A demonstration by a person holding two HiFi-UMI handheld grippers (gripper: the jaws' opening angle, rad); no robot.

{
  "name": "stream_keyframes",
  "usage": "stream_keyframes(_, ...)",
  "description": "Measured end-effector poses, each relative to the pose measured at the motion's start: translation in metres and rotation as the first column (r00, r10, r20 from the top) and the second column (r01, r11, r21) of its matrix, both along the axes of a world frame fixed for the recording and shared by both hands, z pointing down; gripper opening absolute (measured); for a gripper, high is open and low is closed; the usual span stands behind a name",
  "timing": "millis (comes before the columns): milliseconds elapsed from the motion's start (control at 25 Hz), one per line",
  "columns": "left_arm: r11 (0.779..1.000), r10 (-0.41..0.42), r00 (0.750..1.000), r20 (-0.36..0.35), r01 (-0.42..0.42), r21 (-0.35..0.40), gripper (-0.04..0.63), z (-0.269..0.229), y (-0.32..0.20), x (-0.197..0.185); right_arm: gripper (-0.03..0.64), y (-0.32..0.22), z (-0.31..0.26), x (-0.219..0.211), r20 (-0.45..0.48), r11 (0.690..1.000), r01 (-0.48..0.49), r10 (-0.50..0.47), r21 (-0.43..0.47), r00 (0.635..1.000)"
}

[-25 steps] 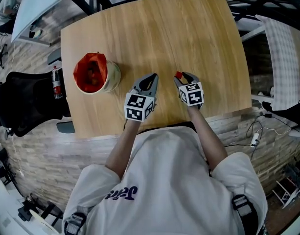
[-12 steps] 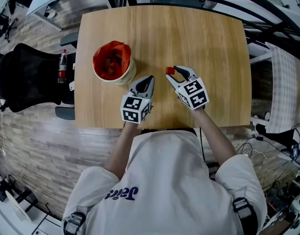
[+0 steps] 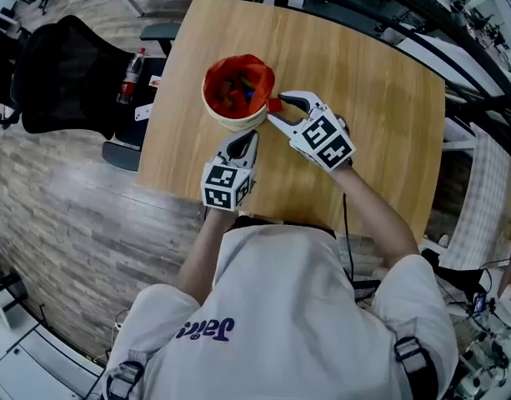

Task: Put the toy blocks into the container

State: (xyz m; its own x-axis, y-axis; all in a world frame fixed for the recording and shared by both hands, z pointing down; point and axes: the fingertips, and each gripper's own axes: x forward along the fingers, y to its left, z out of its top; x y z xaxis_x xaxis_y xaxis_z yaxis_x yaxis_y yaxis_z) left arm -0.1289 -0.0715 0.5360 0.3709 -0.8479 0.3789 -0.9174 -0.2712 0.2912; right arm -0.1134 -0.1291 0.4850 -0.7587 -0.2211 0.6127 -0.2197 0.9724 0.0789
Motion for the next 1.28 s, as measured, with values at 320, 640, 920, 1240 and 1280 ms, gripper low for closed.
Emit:
stream_keyframes(320,0.996,-0.088,0.996,-0.008,0.088,0.025,0.008,-0.003,0.022,-0.034,0.183,0.002,0.019,-0.067,-0.240,0.940,0.311,-0.273,0.139,0.932)
stream_keyframes(640,0.990,-0.139,0.990,-0.013,0.139,0.021,0.008,0.002,0.039,-0.052,0.187,-0.003,0.059,-0.093,-0.341,0.925,0.372,-0.324,0.083,0.882)
stream_keyframes(920,0.993,-0.112,0.993,-0.024,0.113,0.040,0.008,0.004,0.032,-0.054,0.212,-0.014,0.040,-0.083,-0.185,0.982,0.178,-0.164,0.065,0.969)
stream_keyframes(1240,0.991,0.031,0.999,-0.021,-0.028,0.127,0.008,-0.033,-0.004,-0.019,0.173,-0.027,-0.009,0.013,0.142,0.968,-0.245,0.235,0.060,0.962)
stream_keyframes(1280,0.988,0.054,0.998,-0.020,-0.050,0.148,0.008,-0.041,-0.008,-0.013,0.161,-0.027,-0.016,0.031,0.181,0.949,-0.310,0.294,0.063,0.938)
